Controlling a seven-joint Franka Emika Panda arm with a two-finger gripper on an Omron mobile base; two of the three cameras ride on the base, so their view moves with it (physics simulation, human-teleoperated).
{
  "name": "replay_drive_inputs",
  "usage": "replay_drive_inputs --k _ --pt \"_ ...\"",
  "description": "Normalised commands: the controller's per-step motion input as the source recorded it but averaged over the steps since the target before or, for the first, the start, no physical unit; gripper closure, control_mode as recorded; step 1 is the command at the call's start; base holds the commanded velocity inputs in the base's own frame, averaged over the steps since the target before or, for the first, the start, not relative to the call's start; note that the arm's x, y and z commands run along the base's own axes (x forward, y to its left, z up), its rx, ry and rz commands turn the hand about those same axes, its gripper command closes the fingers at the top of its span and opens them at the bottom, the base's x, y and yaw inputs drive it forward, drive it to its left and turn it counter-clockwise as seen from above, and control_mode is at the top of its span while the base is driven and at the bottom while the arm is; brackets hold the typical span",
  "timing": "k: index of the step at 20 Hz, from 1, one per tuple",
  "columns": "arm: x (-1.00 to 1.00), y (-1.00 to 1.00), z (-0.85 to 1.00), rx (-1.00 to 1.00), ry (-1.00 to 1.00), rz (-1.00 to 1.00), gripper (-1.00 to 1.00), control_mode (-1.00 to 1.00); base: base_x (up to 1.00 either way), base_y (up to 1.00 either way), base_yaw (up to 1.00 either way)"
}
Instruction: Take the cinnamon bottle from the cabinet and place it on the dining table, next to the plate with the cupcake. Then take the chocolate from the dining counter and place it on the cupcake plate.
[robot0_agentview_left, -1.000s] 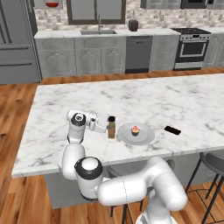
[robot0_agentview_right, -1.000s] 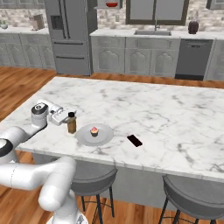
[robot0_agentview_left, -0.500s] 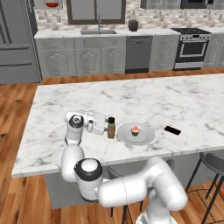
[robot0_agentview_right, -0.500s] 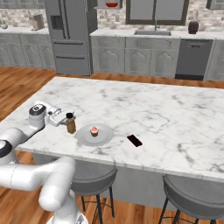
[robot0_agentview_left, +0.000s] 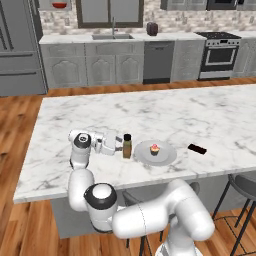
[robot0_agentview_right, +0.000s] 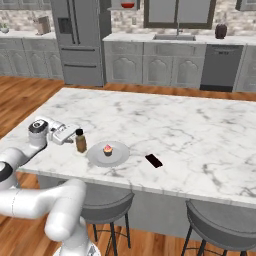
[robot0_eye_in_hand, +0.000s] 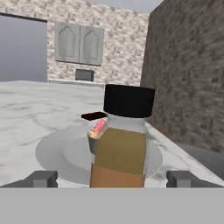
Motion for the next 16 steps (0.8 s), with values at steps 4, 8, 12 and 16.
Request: replay_drive_inputs --k 4,8,12,16 --pt "-0.09 0.28 -0.03 0.01 0.00 0.11 -1.00 -1.00 0.00 0.00 0.00" --pt "-0.29 0.21 0.01 0.11 0.04 0.17 -1.00 -1.00 0.00 0.00 0.00" --pt "-0.35 0.20 0.05 0.19 0.10 0.21 -1.00 -1.00 0.00 0.00 0.00" --pt "-0.45 0.18 0.05 0.18 0.07 0.18 -1.00 -1.00 0.00 0.00 0.00"
